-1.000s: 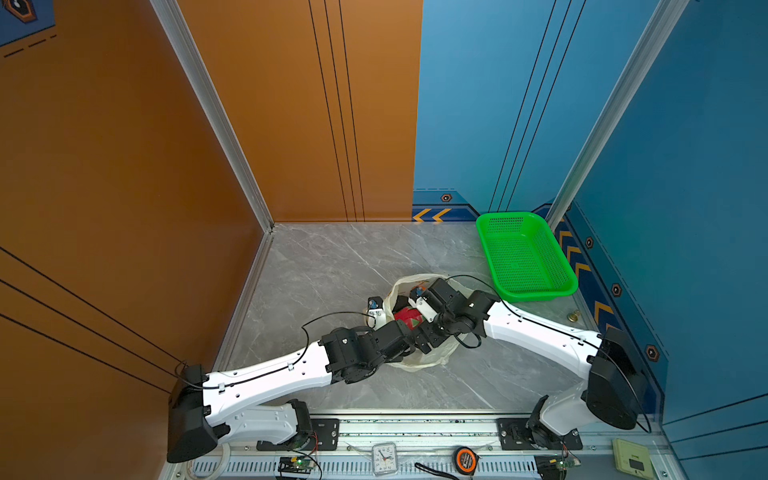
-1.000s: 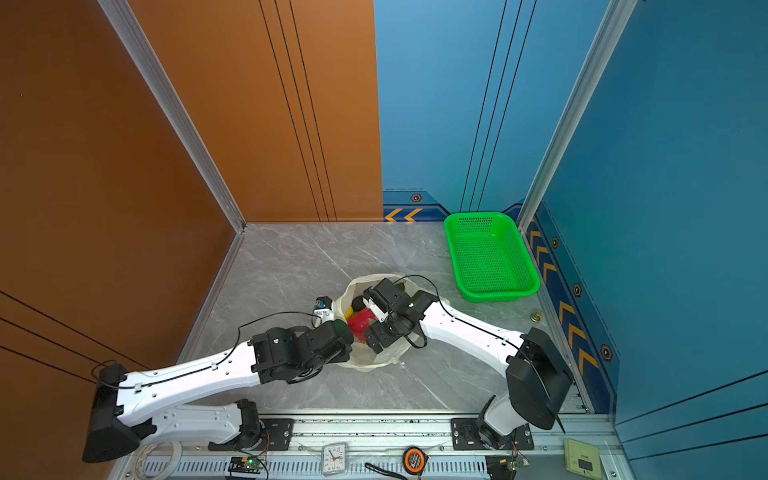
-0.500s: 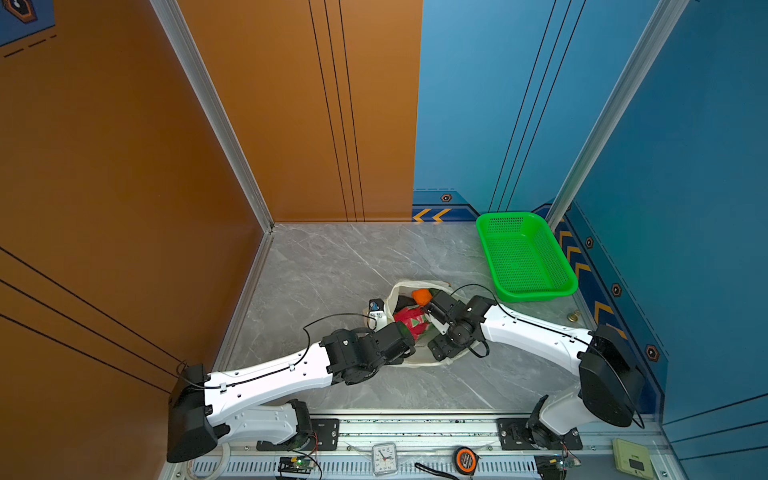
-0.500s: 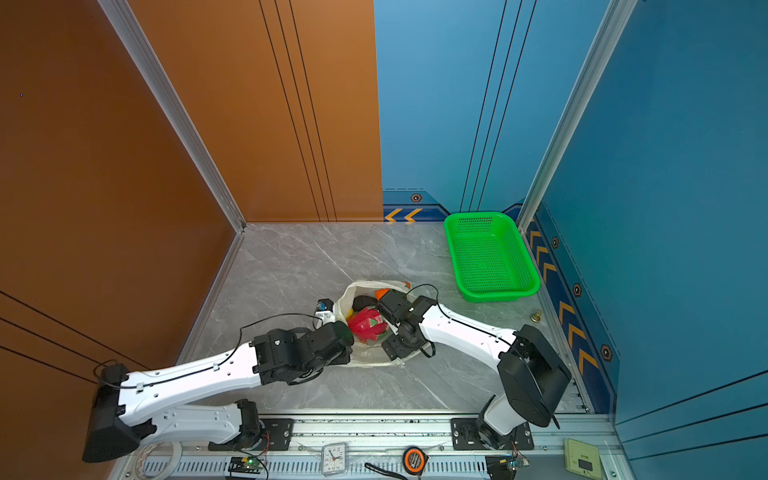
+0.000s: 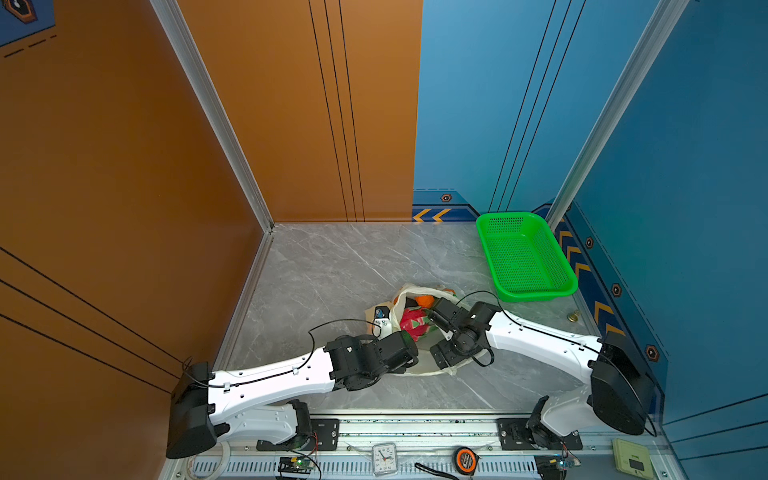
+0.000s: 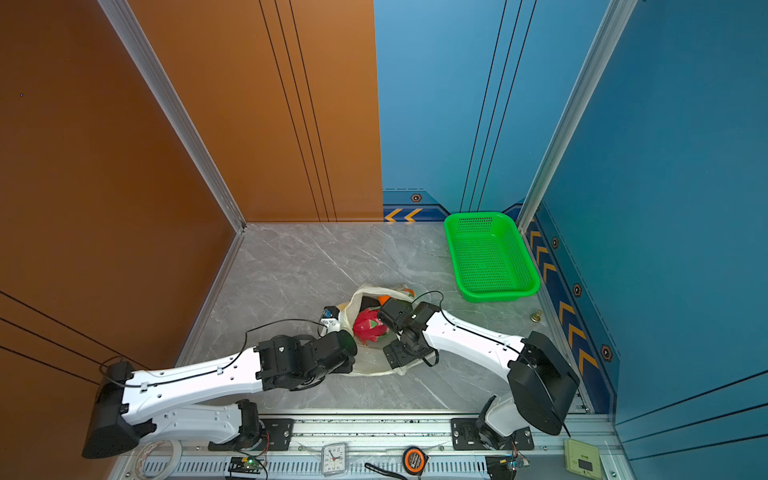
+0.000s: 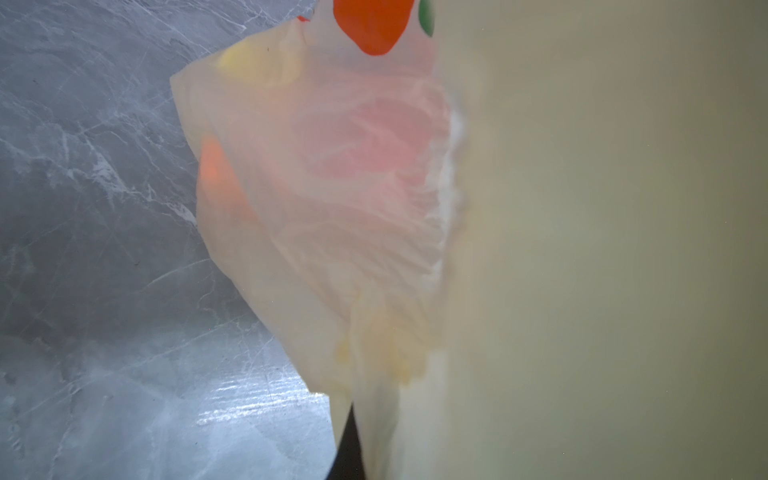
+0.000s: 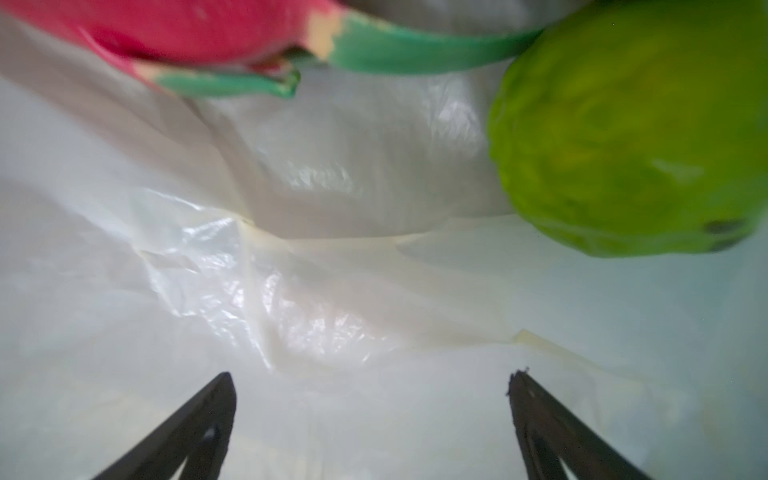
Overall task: Untie the knot of the plastic bag and take out the fruit
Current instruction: 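Lower the open right gripper into the bag toward the dragon fruit, then push the right gripper deeper into the bag around the dragon fruit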
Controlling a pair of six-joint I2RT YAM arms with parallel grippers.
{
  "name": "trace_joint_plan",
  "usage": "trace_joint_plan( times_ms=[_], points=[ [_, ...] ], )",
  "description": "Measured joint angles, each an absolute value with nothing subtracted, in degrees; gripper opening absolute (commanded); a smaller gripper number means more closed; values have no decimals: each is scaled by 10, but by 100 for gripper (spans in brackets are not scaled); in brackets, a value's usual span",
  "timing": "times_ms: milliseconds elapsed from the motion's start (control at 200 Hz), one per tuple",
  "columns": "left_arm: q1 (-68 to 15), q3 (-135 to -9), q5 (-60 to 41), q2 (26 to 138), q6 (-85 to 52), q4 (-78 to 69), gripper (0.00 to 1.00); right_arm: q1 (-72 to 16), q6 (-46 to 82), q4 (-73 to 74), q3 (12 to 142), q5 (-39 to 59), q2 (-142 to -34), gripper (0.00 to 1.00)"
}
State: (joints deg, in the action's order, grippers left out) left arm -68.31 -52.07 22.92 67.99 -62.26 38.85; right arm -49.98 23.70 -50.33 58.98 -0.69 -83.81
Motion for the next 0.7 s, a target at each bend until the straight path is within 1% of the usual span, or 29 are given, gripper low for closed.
trace_joint_plan(
  times_ms=[370,701],
  points=[
    [-672,-522,229,686,-609,387,0,-488,413,-466,670,13,-842,100],
    [-664,-524,229,686,-601,387,0,-487,601,-446,686,17,-868,100]
  ],
)
